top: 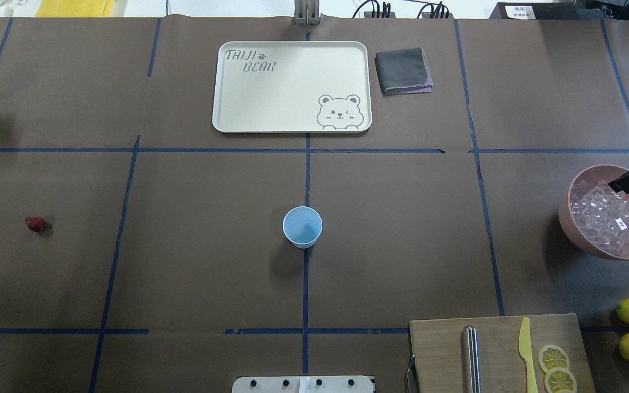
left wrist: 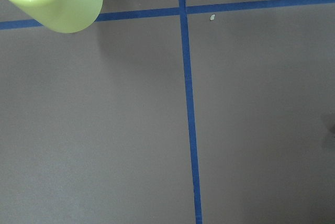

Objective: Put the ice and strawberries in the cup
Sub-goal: 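Lower the right gripper into the pink bowl and grasp an ice cube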

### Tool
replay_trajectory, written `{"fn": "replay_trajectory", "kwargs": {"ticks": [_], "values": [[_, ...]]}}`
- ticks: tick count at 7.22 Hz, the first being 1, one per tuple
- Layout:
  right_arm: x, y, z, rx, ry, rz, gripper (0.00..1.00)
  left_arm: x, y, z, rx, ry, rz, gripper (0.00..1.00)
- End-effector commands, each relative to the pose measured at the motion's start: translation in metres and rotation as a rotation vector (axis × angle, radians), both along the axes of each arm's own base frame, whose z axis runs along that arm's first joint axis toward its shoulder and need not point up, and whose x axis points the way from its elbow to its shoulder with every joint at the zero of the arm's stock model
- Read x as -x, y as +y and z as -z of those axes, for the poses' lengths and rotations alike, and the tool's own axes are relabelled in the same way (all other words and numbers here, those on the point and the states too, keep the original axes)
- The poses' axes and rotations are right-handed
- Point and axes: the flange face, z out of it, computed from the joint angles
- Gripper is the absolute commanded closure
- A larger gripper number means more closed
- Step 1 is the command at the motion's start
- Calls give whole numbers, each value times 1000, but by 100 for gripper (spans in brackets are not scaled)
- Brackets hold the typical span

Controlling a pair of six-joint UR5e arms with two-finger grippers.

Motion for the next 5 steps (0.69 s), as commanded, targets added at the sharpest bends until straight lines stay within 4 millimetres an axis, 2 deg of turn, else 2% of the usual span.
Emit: {"fn": "replay_trajectory", "kwargs": {"ticks": [1, 3, 5], "values": [[20, 14, -23, 22, -26, -19, 8, -1, 0, 1, -2, 0, -2, 0], [31, 9, -46, 13, -16, -9, 13, -1, 0, 3, -5, 0, -2, 0], [40, 8, -41, 11, -22, -6, 21, -1, 0, 3, -5, 0, -2, 0]]}}
